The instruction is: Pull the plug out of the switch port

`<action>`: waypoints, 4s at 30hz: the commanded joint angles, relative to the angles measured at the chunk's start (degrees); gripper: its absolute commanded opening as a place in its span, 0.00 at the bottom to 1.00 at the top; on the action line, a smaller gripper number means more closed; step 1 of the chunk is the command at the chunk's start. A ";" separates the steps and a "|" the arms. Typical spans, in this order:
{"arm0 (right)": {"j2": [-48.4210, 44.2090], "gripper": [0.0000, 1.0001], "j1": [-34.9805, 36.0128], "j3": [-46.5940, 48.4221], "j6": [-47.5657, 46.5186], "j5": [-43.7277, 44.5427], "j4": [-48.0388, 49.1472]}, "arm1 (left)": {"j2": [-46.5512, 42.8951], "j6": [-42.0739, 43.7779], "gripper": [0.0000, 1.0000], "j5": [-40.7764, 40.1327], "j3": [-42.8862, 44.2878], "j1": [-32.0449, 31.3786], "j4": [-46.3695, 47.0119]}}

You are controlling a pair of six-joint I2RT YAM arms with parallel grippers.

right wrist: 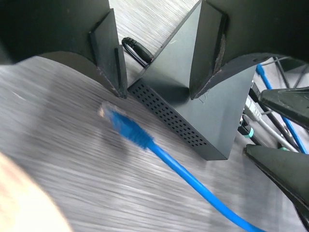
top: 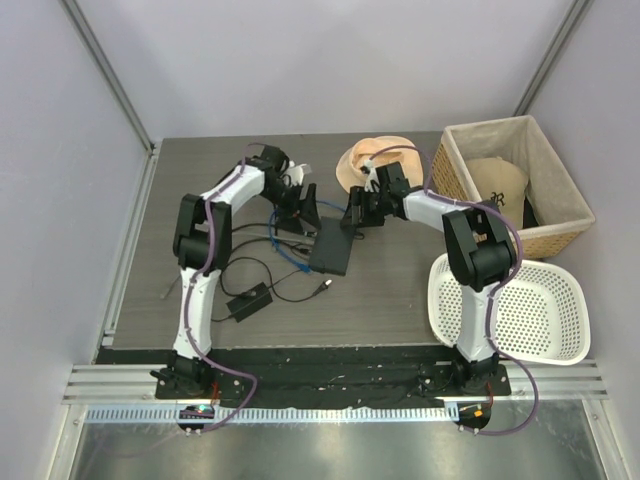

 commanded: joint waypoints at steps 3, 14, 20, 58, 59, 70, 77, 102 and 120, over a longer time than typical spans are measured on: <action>3.17 0.56 3.72 5.07 -3.96 -5.43 2.31 | -8.96 -1.67 0.77 -0.52 -8.85 0.48 0.68; 5.90 0.55 4.86 8.68 -5.81 -4.82 2.57 | -17.93 -3.43 0.77 -0.61 -20.64 0.22 3.50; 0.38 0.73 4.25 9.55 -9.05 -2.53 1.69 | -16.79 -1.14 0.77 -2.81 -16.60 1.36 0.33; -0.96 0.59 -0.06 17.29 -61.35 -13.52 -29.44 | -0.01 2.73 0.09 8.01 3.09 -1.71 -9.16; -0.52 0.59 -0.06 17.38 -61.96 -13.17 -29.33 | 0.60 2.64 0.09 7.57 3.27 -1.71 -9.25; 10.64 0.58 1.08 32.32 -77.78 -12.64 -41.28 | 6.06 3.25 0.08 0.89 2.04 -1.63 -10.92; 12.84 0.55 2.22 31.70 -83.41 -12.11 -41.90 | 6.50 2.46 0.08 -1.14 0.72 -1.71 -10.48; 9.42 0.35 6.97 22.39 -91.76 -8.77 -36.11 | 7.11 3.43 0.08 -2.72 0.46 -1.63 -10.83; 1.77 0.35 9.52 14.13 -96.16 -6.31 -28.45 | 7.12 3.60 0.08 -2.90 -0.33 -1.63 -10.92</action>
